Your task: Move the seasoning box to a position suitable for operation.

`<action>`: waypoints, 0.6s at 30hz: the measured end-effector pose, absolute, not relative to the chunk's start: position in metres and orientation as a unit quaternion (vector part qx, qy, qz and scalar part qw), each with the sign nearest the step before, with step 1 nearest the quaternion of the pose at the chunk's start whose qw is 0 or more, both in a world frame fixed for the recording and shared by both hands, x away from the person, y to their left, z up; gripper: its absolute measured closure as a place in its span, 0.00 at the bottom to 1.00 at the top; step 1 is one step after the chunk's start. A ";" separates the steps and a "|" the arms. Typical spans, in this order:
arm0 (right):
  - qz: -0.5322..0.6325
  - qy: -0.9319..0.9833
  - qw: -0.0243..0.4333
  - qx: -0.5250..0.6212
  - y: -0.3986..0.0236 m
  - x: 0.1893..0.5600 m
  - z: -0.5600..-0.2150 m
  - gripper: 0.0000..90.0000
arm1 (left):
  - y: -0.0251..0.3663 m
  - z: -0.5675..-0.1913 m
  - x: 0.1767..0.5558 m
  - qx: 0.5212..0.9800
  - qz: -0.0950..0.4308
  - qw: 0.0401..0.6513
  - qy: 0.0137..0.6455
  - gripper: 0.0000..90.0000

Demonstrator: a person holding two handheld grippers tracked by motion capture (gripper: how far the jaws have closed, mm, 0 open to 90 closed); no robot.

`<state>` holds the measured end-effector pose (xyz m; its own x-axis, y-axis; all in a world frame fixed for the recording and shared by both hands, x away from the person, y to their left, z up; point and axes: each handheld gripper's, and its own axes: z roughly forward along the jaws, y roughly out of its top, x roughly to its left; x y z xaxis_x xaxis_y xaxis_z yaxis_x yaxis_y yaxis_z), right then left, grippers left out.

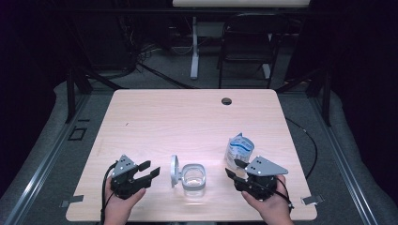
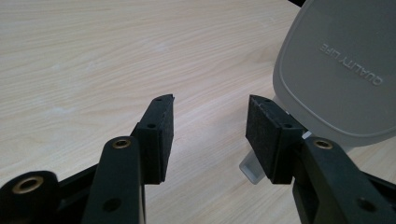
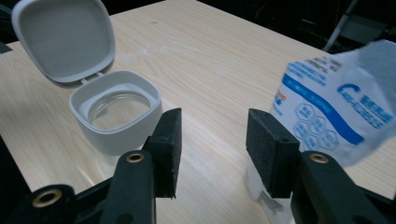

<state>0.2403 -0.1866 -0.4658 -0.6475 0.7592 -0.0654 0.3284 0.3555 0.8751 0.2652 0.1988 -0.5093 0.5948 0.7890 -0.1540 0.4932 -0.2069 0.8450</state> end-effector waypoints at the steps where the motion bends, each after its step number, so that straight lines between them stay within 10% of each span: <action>1: 0.447 0.787 0.242 0.350 -0.192 0.240 -0.466 0.62 | 0.199 -0.510 0.265 0.761 0.158 0.468 0.421 0.58; 18: 0.433 0.768 0.255 0.398 -0.225 0.249 -0.468 0.65 | 0.209 -0.511 0.262 0.751 0.153 0.477 0.430 0.58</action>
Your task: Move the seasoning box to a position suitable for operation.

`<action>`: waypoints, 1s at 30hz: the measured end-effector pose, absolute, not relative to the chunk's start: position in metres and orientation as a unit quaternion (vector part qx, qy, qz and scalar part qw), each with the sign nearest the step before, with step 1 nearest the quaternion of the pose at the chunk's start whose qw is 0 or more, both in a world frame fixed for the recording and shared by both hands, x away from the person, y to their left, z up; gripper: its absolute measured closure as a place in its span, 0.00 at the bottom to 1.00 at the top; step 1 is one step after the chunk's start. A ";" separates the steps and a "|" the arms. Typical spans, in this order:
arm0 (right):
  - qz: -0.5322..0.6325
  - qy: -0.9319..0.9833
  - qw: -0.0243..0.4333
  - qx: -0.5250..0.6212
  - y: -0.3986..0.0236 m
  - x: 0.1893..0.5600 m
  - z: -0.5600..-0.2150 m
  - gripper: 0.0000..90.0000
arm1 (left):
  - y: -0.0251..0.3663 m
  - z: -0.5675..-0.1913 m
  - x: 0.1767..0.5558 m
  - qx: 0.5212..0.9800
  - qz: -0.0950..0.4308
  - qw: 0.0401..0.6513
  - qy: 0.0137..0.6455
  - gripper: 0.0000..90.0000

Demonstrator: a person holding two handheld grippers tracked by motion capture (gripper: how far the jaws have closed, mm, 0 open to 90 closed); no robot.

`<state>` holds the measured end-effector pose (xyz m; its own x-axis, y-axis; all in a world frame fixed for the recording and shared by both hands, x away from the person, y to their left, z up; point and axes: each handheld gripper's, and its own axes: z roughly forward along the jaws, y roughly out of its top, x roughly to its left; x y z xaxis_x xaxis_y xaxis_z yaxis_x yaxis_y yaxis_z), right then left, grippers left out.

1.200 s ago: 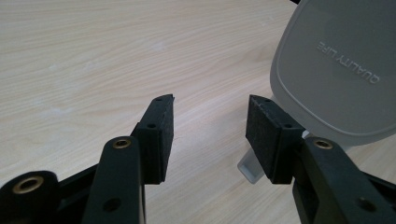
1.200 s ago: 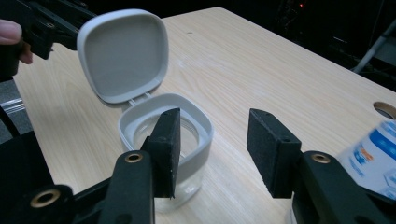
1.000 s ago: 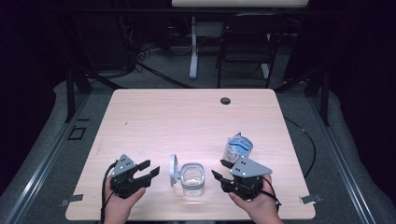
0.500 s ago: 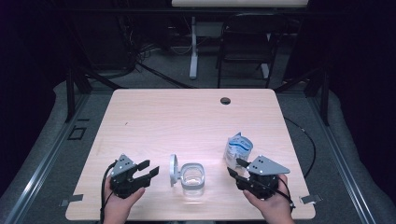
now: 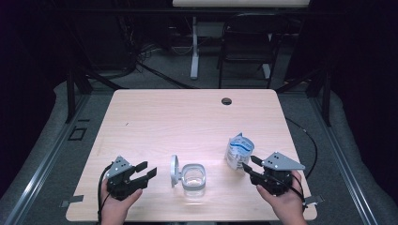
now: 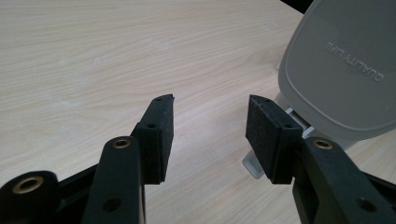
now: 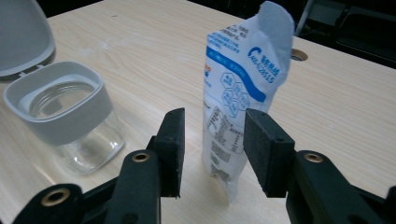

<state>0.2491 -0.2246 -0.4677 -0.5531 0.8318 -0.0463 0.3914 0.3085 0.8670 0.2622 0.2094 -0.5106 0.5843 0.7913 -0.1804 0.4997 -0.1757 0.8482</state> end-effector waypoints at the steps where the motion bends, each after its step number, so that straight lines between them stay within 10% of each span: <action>1: 0.431 0.768 0.255 0.399 -0.226 0.250 -0.468 0.65 | 0.210 -0.510 0.262 0.752 0.152 0.477 0.428 0.58; 30: 0.433 0.752 0.290 0.404 -0.224 0.284 -0.449 0.70 | 0.215 -0.508 0.262 0.748 0.155 0.478 0.433 0.58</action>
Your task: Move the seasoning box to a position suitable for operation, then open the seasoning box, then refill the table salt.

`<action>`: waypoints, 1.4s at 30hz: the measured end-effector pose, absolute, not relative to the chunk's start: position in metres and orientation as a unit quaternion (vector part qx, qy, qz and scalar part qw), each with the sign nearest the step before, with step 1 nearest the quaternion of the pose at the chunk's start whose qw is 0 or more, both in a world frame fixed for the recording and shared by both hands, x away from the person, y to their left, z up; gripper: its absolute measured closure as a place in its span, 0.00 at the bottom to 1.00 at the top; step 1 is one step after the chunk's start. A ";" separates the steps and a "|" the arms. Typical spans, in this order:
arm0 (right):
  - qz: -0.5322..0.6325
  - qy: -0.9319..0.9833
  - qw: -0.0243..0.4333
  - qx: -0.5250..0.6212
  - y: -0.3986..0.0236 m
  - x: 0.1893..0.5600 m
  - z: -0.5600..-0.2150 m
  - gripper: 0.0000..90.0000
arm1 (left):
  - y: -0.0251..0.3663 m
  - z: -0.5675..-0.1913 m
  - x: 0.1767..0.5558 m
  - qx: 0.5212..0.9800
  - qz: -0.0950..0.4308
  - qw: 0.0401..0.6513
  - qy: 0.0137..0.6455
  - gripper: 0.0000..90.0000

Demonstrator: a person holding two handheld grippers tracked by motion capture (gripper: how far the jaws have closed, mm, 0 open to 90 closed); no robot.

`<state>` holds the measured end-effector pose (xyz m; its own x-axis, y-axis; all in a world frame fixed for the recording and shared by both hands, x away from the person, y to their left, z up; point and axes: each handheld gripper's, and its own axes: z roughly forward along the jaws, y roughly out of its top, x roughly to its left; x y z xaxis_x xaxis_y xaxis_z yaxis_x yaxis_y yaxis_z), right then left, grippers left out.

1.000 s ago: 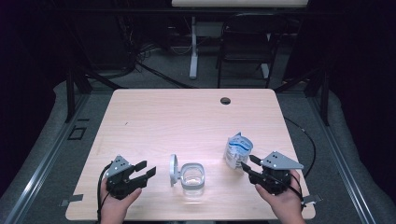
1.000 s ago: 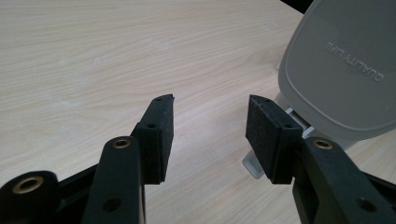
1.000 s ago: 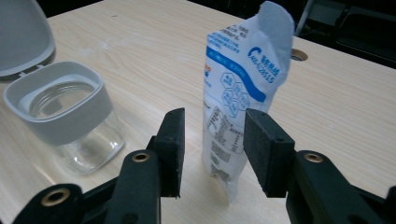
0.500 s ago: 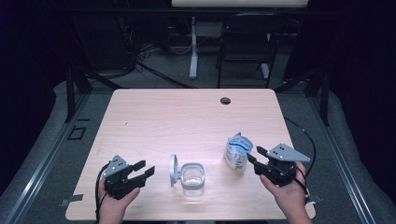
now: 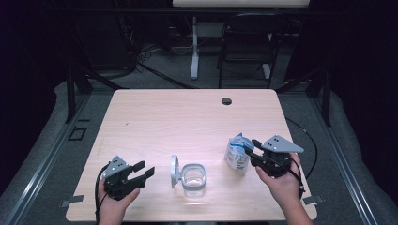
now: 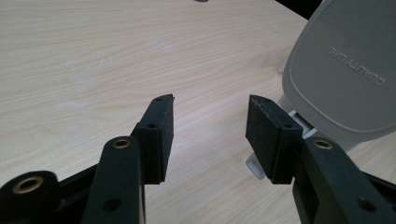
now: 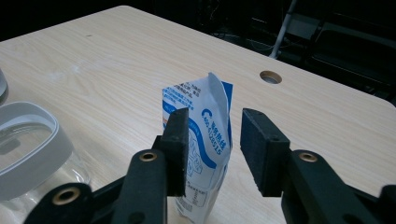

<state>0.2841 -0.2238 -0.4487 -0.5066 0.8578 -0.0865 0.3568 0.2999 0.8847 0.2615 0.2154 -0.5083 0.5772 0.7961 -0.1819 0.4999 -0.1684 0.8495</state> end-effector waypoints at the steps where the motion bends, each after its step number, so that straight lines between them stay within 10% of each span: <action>1: 0.432 0.753 0.289 0.404 -0.223 0.284 -0.449 0.71 | 0.215 -0.508 0.261 0.746 0.156 0.479 0.435 0.58; 20: 0.418 0.761 0.286 0.405 -0.222 0.290 -0.447 0.99 | 0.218 -0.508 0.261 0.741 0.154 0.481 0.442 0.57; 42: 0.418 0.768 0.263 0.407 -0.214 0.287 -0.440 1.00 | 0.222 -0.507 0.261 0.733 0.154 0.487 0.449 0.57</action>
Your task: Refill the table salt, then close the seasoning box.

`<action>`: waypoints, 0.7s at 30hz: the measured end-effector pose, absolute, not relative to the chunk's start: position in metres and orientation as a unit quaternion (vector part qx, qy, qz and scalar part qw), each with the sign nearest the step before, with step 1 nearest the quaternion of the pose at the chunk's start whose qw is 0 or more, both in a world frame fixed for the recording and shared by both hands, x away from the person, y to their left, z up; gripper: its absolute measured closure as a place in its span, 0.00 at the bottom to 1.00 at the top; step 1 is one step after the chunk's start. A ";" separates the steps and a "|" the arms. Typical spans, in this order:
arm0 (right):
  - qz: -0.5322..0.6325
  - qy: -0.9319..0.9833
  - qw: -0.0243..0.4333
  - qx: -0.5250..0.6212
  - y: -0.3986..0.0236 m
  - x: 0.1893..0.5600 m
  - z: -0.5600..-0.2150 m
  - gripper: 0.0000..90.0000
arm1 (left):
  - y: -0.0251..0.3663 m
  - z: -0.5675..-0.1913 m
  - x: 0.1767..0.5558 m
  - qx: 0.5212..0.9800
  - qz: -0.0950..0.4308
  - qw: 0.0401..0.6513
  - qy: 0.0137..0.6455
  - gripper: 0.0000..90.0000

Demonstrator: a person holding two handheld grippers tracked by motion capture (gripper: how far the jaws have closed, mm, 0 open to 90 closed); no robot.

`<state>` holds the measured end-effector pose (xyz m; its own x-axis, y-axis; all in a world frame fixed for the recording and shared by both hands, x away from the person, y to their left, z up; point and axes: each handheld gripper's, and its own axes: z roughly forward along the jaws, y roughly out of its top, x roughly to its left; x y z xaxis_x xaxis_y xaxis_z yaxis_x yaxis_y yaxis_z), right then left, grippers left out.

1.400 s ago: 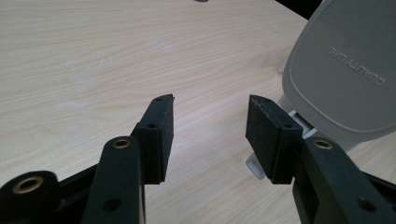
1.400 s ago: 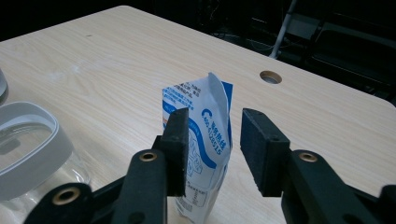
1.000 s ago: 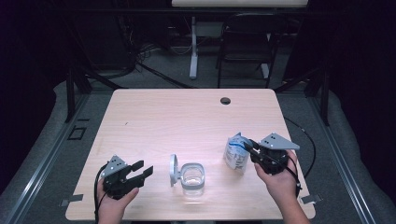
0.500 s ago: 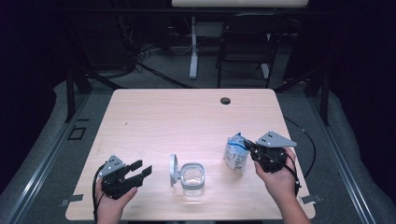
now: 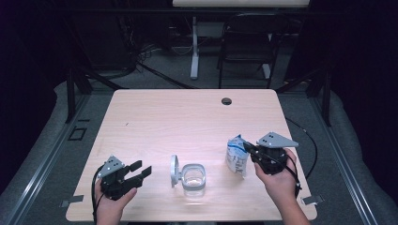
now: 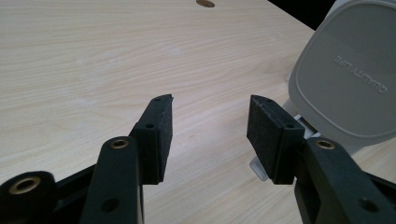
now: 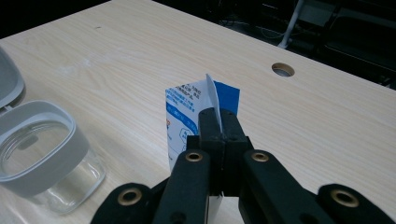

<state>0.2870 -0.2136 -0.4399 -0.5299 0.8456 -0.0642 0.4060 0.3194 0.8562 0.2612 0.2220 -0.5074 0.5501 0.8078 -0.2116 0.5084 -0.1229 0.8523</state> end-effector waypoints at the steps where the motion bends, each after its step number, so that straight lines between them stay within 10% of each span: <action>1: 0.418 0.768 0.263 0.407 -0.214 0.287 -0.440 1.00 | 0.222 -0.507 0.261 0.733 0.154 0.487 0.449 0.57; 21: 0.448 0.773 0.242 0.378 -0.234 0.251 -0.446 1.00 | 0.223 -0.508 0.262 0.731 0.153 0.487 0.453 0.57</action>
<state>0.2505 -0.2336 -0.4463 -0.5969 0.8015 -0.0350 0.3677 0.3122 0.8760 0.2620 0.2229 -0.5081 0.5433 0.8111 -0.2165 0.5130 -0.1167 0.8504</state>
